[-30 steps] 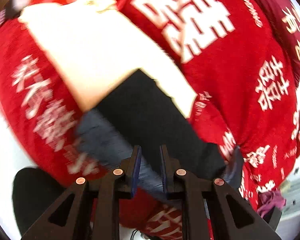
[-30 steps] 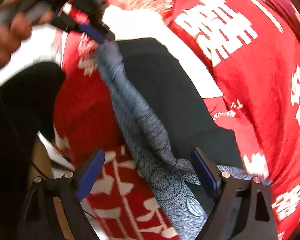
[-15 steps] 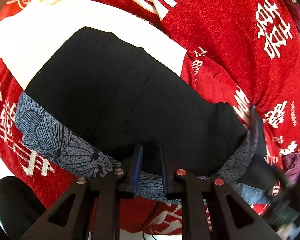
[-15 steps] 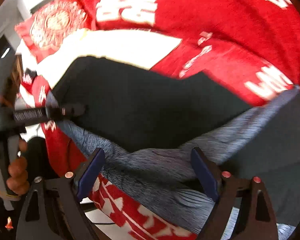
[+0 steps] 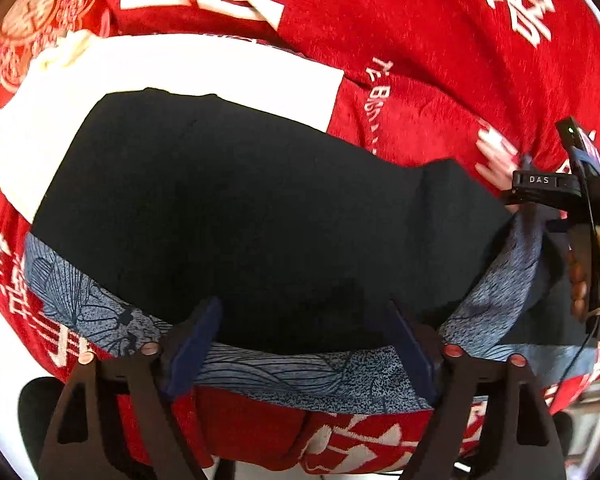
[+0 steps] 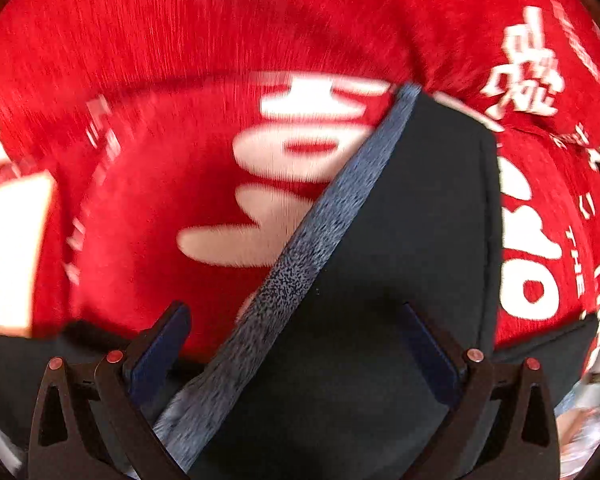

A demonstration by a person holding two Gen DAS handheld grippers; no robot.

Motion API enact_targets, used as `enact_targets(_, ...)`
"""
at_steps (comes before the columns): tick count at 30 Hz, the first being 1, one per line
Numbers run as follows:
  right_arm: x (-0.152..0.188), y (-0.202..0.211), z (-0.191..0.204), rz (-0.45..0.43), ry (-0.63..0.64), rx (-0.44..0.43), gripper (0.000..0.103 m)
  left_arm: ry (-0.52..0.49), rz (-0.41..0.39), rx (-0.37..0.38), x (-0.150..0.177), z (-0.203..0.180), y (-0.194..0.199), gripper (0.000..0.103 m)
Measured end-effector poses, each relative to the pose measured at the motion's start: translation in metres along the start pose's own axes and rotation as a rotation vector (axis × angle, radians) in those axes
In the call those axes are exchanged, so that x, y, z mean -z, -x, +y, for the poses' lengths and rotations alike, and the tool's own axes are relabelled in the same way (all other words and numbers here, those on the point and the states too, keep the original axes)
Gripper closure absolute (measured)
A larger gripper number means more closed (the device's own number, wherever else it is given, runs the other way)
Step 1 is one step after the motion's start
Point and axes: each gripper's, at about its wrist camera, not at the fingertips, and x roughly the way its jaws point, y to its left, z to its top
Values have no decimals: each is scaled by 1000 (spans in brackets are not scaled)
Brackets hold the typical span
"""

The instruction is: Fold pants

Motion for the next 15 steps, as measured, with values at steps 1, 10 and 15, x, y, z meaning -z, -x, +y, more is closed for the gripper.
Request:
enact_targets(1, 2, -8, -1, 15, 5, 29, 0, -26, 2, -33, 1, -5, -2, 18)
enact_targets(10, 45, 37, -45, -128, -87, -185, 90, -72, 2, -74, -1, -18, -6, 12)
enact_targets(15, 118, 87, -86, -306, -205, -203, 93, -26, 23, 10, -4, -17, 5, 12)
